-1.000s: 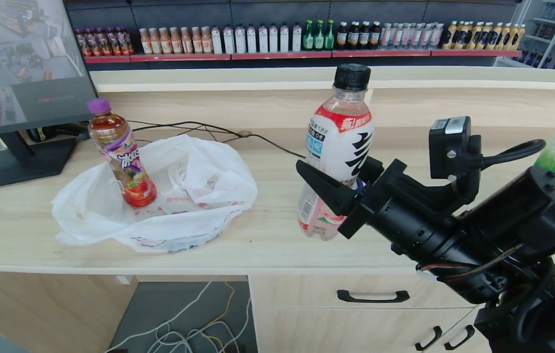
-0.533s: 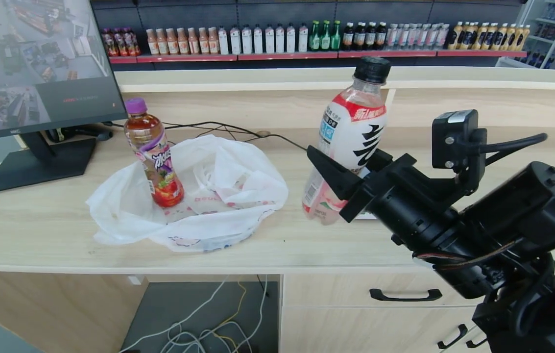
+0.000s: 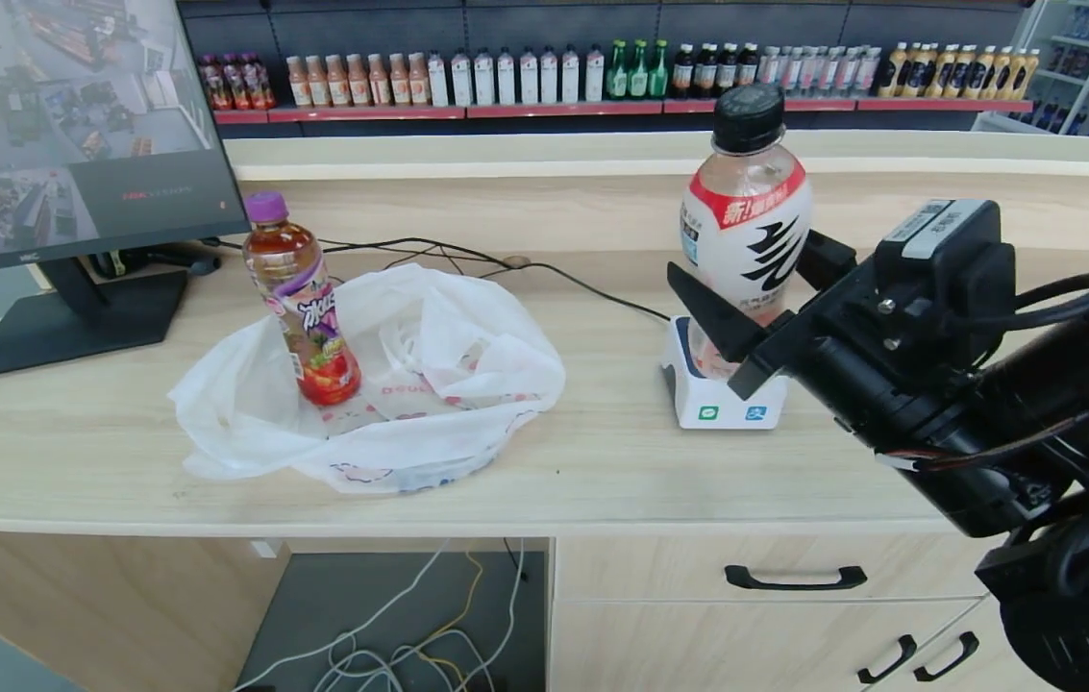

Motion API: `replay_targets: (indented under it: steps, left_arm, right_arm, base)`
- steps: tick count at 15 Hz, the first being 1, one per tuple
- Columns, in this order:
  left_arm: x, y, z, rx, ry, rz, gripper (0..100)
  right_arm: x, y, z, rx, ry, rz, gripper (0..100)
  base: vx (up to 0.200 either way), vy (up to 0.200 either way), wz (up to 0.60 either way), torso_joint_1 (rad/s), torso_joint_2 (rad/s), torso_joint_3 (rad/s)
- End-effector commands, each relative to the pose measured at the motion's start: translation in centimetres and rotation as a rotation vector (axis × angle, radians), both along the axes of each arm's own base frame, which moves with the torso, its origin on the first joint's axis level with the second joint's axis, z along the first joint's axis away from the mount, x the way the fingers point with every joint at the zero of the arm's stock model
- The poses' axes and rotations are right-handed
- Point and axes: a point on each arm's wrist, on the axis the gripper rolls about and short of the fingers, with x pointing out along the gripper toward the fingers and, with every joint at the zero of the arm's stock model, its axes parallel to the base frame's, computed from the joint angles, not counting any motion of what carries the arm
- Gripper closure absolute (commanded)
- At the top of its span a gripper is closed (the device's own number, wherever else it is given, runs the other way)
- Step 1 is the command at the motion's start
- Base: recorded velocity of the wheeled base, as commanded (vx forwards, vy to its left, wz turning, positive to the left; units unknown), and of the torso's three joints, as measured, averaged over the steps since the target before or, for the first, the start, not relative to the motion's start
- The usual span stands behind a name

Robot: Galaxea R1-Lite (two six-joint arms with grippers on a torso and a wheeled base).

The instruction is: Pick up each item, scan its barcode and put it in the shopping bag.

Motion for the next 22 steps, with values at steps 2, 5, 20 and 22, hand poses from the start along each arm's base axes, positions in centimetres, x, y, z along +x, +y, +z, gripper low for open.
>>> replay_targets:
  steps: [2,5,20,22]
  left_arm:
    - [0.0,0.0,0.0,0.0,0.0,0.0,0]
    - [0.0,0.0,0.0,0.0,0.0,0.0,0]
    - [0.0,0.0,0.0,0.0,0.0,0.0,0]
    - [0.0,0.0,0.0,0.0,0.0,0.0,0]
  right_arm:
    - [2.4,-2.1,1.0,-0.193,-0.22,-0.054,100]
    - [4.3,-4.5,1.4,-0.383,-0.419,-0.056,100]
    - [8.6,-3.5,-4.3,-0.719,-0.732,0.126,100]
    - [9.1,-3.4,-5.0,-0.724,-0.715,0.131,100]
  base:
    - [0.0,0.0,0.0,0.0,0.0,0.0]
    - [0.0,0.0,0.0,0.0,0.0,0.0]
    - [0.0,0.0,0.0,0.0,0.0,0.0]
    - [0.0,0.0,0.0,0.0,0.0,0.0]
